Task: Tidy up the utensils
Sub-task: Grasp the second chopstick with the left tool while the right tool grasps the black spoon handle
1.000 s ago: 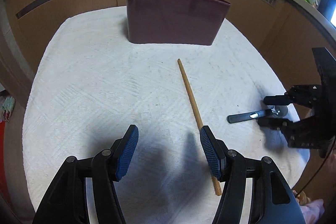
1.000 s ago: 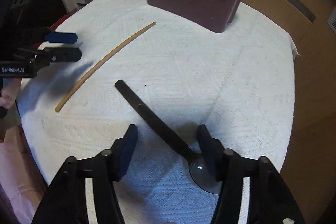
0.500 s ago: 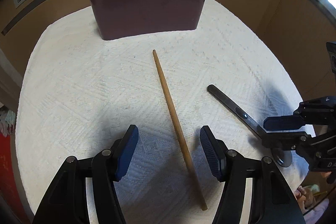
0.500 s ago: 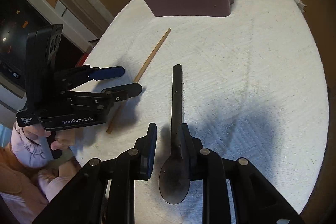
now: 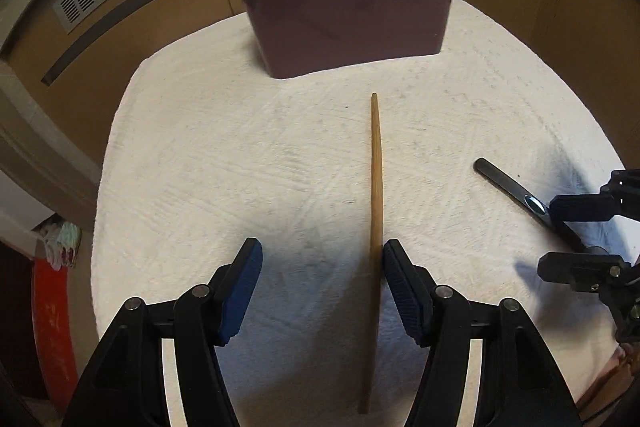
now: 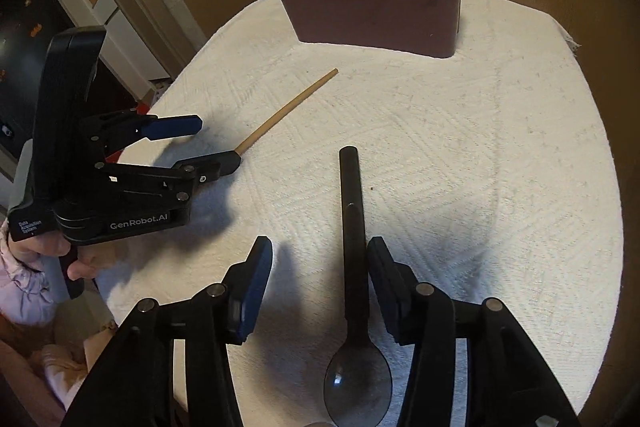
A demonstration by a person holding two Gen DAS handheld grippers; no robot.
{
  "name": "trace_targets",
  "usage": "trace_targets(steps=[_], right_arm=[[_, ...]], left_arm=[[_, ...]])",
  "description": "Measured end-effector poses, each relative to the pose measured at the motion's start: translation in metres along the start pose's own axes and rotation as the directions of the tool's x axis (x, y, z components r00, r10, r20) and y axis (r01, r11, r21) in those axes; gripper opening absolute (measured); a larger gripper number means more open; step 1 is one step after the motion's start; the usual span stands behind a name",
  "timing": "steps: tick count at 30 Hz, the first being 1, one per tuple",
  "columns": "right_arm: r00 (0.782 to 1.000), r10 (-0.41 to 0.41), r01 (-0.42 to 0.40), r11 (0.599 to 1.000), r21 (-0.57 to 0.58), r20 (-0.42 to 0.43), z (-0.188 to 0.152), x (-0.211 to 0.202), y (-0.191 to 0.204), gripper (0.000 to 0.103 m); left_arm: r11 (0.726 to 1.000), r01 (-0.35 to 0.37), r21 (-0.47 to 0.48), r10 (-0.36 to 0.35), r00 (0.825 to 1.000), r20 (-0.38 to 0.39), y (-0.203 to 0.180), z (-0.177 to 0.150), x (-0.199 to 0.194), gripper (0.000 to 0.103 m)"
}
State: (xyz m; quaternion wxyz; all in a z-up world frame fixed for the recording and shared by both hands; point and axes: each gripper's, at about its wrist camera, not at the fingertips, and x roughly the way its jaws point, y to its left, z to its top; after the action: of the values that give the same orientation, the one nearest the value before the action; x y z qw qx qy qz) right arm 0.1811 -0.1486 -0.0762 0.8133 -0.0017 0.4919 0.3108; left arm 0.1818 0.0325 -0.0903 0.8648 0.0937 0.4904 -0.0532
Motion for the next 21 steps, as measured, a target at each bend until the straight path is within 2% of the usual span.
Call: trace_targets(steps=[2, 4, 6, 7, 9, 11, 12, 14, 17, 21], right_arm=[[1.0, 0.001, -0.001, 1.0, -0.004, -0.002, 0.001, 0.004, 0.002, 0.048], [1.0, 0.008, -0.008, 1.0, -0.004, 0.003, 0.0, 0.004, 0.001, 0.05], [0.999, 0.036, -0.036, 0.999, 0.011, 0.004, -0.002, 0.001, -0.004, 0.054], [0.999, 0.051, -0.051, 0.998, 0.024, 0.005, -0.003, -0.001, -0.006, 0.058], [0.997, 0.078, -0.079, 0.996, 0.047, 0.011, -0.007, -0.002, -0.008, 0.065], [0.995, 0.097, -0.098, 0.994, 0.05, 0.022, -0.011, -0.004, -0.007, 0.073], [0.995, 0.102, -0.103, 0.994, 0.043, 0.023, -0.013, -0.004, -0.006, 0.075], [0.993, 0.117, -0.118, 0.993, 0.016, 0.016, -0.016, -0.004, -0.001, 0.088], [0.99, 0.141, -0.141, 0.99, -0.01, 0.001, -0.017, -0.002, 0.005, 0.103], [0.993, 0.12, -0.12, 0.993, -0.018, -0.006, -0.017, 0.0, 0.008, 0.103]], left_arm=[[0.996, 0.079, -0.029, -0.08, 0.997, -0.005, 0.009, 0.001, -0.002, 0.063], [0.98, 0.195, -0.037, -0.195, 0.981, -0.014, 0.008, 0.006, -0.001, 0.06], [0.966, 0.257, -0.031, -0.258, 0.966, -0.036, 0.004, 0.014, 0.006, 0.045], [0.963, 0.268, -0.03, -0.269, 0.962, -0.052, 0.001, 0.018, 0.011, 0.042], [0.97, 0.241, -0.005, -0.241, 0.969, -0.053, -0.004, 0.03, 0.017, 0.037], [0.977, 0.212, 0.019, -0.211, 0.975, -0.064, -0.008, 0.041, 0.022, 0.024], [0.977, 0.214, 0.021, -0.212, 0.975, -0.07, -0.009, 0.047, 0.025, 0.021], [0.976, 0.218, 0.018, -0.216, 0.973, -0.076, -0.008, 0.056, 0.03, 0.017], [0.978, 0.208, 0.012, -0.207, 0.976, -0.065, -0.013, 0.061, 0.032, 0.006], [0.976, 0.217, -0.035, -0.217, 0.976, 0.009, -0.009, 0.056, 0.02, 0.006]])
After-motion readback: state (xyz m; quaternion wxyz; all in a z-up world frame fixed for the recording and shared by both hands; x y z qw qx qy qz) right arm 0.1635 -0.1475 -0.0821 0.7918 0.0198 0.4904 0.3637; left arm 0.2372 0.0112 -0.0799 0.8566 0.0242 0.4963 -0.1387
